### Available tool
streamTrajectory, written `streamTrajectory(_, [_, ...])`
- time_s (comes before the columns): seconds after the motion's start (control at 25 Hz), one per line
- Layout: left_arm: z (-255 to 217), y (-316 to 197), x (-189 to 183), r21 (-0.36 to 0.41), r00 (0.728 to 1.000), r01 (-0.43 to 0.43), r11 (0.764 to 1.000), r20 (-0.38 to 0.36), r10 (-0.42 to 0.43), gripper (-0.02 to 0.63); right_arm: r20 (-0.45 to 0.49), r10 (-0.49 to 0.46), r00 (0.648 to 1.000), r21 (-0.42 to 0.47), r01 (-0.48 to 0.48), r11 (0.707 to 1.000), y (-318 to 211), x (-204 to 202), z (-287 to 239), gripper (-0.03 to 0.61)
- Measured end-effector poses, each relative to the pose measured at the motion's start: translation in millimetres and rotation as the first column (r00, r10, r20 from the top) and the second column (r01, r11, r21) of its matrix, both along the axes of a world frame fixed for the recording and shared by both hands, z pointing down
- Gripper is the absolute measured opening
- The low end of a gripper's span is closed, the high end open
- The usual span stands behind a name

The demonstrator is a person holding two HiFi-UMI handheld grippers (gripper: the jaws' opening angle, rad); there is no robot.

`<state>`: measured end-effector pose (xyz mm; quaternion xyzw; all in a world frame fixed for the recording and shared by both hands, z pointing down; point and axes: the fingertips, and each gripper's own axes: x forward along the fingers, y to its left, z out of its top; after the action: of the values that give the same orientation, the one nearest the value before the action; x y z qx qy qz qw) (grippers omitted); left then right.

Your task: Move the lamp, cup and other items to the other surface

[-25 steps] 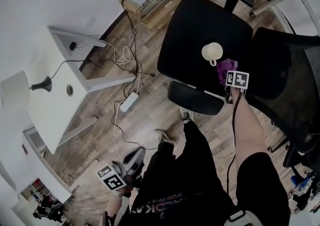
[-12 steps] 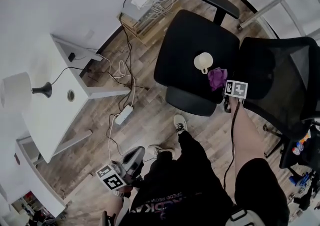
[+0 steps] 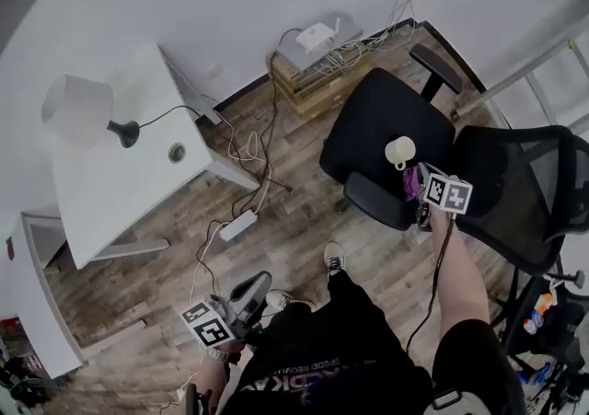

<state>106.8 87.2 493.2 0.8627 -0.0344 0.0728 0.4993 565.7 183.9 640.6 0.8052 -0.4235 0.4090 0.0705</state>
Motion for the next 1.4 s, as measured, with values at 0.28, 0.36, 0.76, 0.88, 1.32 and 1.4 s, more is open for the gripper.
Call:
streamTrajectory(0.28, [-18.4,-11.1,-63.9,0.064,0.989,0.144,0.987,-0.047,-0.142,-0.003,0.008,-0.415,0.91,0.241,0.401,0.884,-121.5,-177.7,-82.6,0.003])
streamTrajectory(0.36, [-21.9,-13.0,-85.7,0.07,0.981,0.189,0.979,-0.058,-0.185,-0.004,0.014,-0.538,0.843,0.27,0.515,0.814,-138.6,-243.4,-96.0,0.003])
streamTrajectory(0.76, [-30.0,-28.7,-164.3,0.093,0.936,0.347,0.933,-0.103,-0.338,-0.003,0.052,-0.886,0.462,0.392,0.806,0.443,-150.3,-502.6,-145.7,0.003])
streamTrajectory(0.88, [-31.1,-31.4,-189.6,0.103,0.914,0.397,0.912,-0.14,-0.382,-0.003,0.067,-0.91,0.409,0.444,0.804,0.395,-135.8,-553.3,-160.3,0.003])
streamTrajectory(1.32, [-33.9,-29.0,-245.7,0.111,0.897,0.438,0.892,-0.125,-0.424,-0.005,0.056,-0.961,0.271,0.447,0.854,0.267,-116.8,-639.6,-159.3,0.004])
streamTrajectory(1.4, [-30.7,-26.6,-255.9,0.112,0.894,0.443,0.889,-0.126,-0.43,-0.005,0.044,-0.96,0.278,0.453,0.85,0.267,-114.6,-645.3,-159.7,0.003])
